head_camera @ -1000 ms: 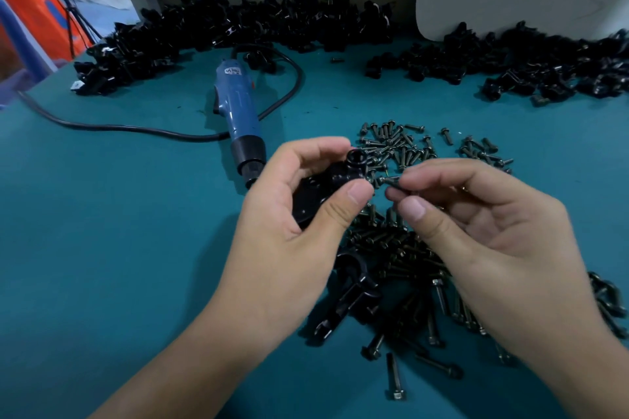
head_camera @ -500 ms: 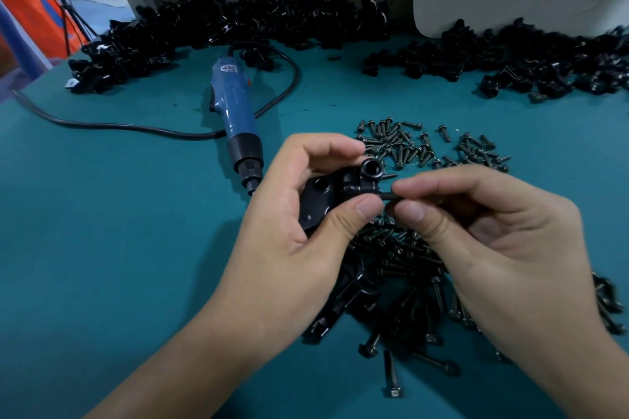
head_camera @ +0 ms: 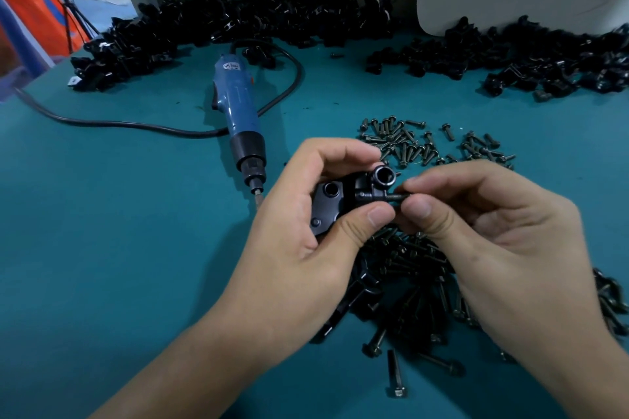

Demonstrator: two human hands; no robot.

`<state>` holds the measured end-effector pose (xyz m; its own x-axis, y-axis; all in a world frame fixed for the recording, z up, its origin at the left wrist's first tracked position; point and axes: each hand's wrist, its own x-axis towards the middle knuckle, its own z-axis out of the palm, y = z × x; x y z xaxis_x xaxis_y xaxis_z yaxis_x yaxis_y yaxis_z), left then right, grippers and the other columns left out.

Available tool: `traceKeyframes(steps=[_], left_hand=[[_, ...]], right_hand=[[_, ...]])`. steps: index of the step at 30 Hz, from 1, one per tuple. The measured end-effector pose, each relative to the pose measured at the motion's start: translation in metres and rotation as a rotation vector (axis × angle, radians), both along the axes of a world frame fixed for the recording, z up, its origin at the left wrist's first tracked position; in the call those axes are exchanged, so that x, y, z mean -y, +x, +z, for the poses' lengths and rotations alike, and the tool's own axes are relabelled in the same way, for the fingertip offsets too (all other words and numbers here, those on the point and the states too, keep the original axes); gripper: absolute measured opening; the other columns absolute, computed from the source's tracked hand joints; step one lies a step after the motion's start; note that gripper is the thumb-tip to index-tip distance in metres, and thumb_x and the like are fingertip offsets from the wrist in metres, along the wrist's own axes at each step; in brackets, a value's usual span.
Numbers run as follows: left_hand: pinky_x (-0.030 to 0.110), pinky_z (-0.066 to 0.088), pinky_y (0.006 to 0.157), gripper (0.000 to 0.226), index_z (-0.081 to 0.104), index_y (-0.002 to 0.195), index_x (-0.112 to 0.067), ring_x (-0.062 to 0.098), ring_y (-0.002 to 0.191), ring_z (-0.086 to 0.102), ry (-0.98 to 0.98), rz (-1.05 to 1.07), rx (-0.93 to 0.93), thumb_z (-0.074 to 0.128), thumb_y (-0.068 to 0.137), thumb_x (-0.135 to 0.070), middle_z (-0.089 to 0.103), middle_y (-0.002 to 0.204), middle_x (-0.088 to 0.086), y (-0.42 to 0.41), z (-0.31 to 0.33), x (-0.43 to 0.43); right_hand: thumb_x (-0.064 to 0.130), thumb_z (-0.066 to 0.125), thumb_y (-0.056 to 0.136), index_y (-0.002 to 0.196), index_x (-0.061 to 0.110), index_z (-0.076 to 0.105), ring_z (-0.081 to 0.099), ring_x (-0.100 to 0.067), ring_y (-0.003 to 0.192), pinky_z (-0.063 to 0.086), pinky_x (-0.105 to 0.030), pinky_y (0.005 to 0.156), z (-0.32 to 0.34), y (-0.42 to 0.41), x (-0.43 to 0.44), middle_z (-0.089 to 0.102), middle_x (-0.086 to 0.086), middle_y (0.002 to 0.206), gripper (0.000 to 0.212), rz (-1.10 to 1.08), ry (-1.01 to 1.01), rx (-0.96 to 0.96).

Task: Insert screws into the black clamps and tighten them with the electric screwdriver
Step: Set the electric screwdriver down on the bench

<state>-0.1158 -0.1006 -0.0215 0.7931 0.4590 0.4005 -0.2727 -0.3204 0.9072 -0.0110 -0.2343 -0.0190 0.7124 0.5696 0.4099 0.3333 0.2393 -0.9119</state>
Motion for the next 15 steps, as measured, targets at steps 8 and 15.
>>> traceKeyframes(steps=[8, 15], left_hand=[[0.015, 0.047, 0.097, 0.030, 0.060, 0.118, -0.030, 0.011, 0.119, 0.064, 0.005, -0.021, -0.010, 0.069, 0.093, -0.016, 0.067, 0.114, -0.016, -0.0017, 0.0019, -0.0004], [0.014, 0.049, 0.094, 0.031, 0.060, 0.117, -0.028, 0.013, 0.114, 0.066, -0.003, -0.039, 0.019, 0.070, 0.093, -0.011, 0.068, 0.112, -0.012, -0.0017, 0.0037, 0.0010]], right_hand=[[0.019, 0.076, 0.079, 0.089, 0.025, 0.074, 0.074, -0.009, 0.081, 0.056, -0.015, 0.076, 0.0002, -0.0012, 0.0008, 0.077, 0.007, 0.087, 0.012, -0.039, -0.027, 0.087], [0.022, 0.075, 0.081, 0.087, 0.026, 0.076, 0.073, -0.007, 0.075, 0.056, -0.013, 0.072, -0.0015, -0.0039, -0.0005, 0.077, 0.004, 0.083, 0.007, -0.024, -0.012, -0.004]])
